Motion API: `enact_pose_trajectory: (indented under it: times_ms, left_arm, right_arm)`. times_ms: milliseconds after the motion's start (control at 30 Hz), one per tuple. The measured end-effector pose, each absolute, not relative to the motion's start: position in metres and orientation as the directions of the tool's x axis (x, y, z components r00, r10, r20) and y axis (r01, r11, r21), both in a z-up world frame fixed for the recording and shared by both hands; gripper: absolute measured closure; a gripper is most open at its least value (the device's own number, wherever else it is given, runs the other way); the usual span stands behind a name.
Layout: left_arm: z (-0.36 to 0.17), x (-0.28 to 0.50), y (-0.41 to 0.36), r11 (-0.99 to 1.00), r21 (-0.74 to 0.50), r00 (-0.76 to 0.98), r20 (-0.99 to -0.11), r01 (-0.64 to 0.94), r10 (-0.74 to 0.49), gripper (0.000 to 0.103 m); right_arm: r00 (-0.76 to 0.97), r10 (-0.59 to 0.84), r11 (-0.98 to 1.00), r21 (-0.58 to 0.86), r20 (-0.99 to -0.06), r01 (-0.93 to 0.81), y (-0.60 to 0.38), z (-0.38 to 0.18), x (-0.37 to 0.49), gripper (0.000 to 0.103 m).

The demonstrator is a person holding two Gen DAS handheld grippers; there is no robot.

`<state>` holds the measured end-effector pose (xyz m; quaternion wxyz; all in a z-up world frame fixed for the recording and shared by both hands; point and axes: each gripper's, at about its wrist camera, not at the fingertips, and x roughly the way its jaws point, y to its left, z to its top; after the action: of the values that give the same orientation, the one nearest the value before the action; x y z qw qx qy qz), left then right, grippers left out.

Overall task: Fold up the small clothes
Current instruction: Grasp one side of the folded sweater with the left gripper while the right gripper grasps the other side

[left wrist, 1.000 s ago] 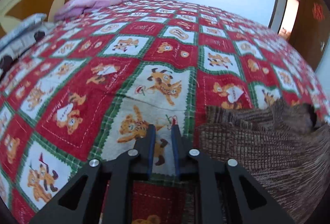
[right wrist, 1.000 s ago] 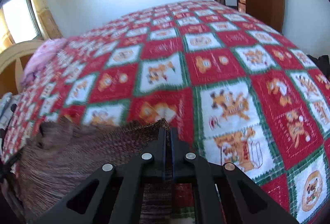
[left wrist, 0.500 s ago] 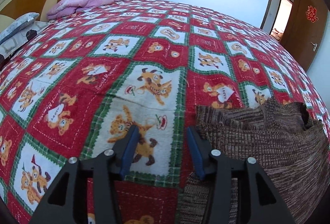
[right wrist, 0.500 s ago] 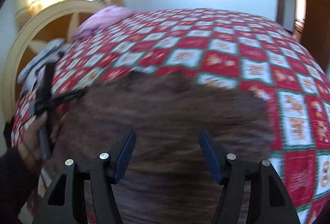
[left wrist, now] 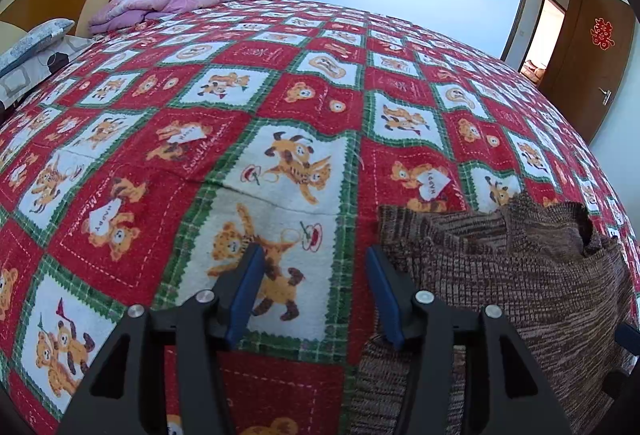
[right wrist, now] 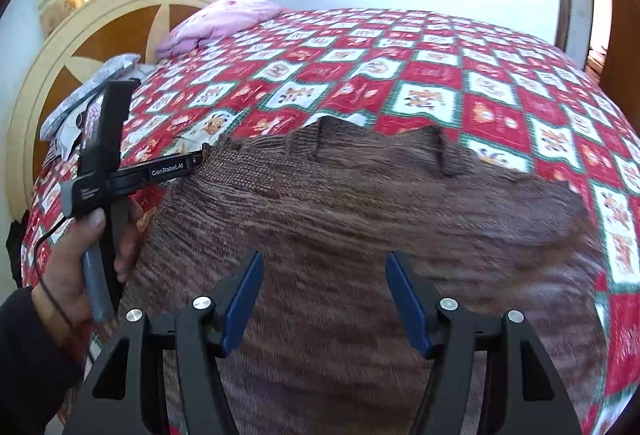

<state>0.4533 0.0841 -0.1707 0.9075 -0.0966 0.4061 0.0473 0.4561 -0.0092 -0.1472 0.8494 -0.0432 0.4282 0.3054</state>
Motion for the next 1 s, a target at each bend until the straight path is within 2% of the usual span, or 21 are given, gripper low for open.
enact_pose_trajectory:
  times_ms: [67, 100, 267, 400, 433, 500, 633, 700, 767, 833, 1000]
  left_arm:
    - [-0.171, 0.454, 0.083, 0.977, -0.138, 0.665, -0.747, -0.164, 0.006, 0.045]
    - [-0.171, 0.454, 0.082, 0.977, -0.137, 0.664, -0.748, -0.161, 0.005, 0.044]
    - [-0.172, 0.454, 0.083, 0.976, -0.167, 0.667, -0.745, -0.141, -0.031, 0.038]
    - [-0.172, 0.449, 0.1, 0.941, -0.328, 0.691, -0.701, -0.089, -0.179, 0.025]
    - [-0.174, 0.447, 0.11, 0.912, -0.404, 0.7, -0.672, -0.07, -0.244, 0.024]
    - [-0.176, 0.445, 0.12, 0.876, -0.479, 0.708, -0.638, -0.055, -0.305, 0.023]
    - [-0.169, 0.442, 0.111, 0.884, -0.468, 0.688, -0.641, 0.0, -0.34, 0.02]
    - [-0.168, 0.435, 0.113, 0.849, -0.525, 0.664, -0.616, 0.054, -0.423, 0.01]
    - [-0.167, 0.427, 0.117, 0.821, -0.561, 0.635, -0.598, 0.104, -0.489, 0.01]
    - [-0.167, 0.424, 0.123, 0.789, -0.6, 0.612, -0.577, 0.132, -0.541, 0.01]
    - [-0.168, 0.418, 0.134, 0.754, -0.643, 0.608, -0.546, 0.138, -0.577, 0.01]
  right_arm:
    - [0.397, 0.419, 0.818, 0.151, -0.817, -0.555, 0.007, -0.171, 0.468, 0.035]
    - [0.438, 0.432, 0.817, 0.136, -0.788, -0.561, 0.008, -0.171, 0.467, 0.033]
    - [0.482, 0.421, 0.834, 0.118, -0.769, -0.54, 0.01, -0.169, 0.458, 0.033]
    - [0.495, 0.448, 0.821, 0.124, -0.744, -0.557, 0.001, -0.162, 0.435, 0.033]
    - [0.49, 0.472, 0.806, 0.133, -0.733, -0.576, 0.0, -0.158, 0.424, 0.033]
    - [0.49, 0.493, 0.776, 0.109, -0.718, -0.621, 0.002, -0.153, 0.406, 0.033]
    - [0.487, 0.52, 0.695, 0.017, -0.702, -0.719, 0.014, -0.146, 0.362, 0.033]
    - [0.476, 0.518, 0.655, -0.028, -0.711, -0.755, 0.023, -0.148, 0.346, 0.035]
    - [0.47, 0.516, 0.605, -0.084, -0.716, -0.792, 0.032, -0.151, 0.33, 0.041]
    - [0.459, 0.522, 0.555, -0.123, -0.718, -0.823, 0.042, -0.155, 0.318, 0.041]
    - [0.454, 0.524, 0.476, -0.194, -0.721, -0.858, 0.064, -0.164, 0.293, 0.045]
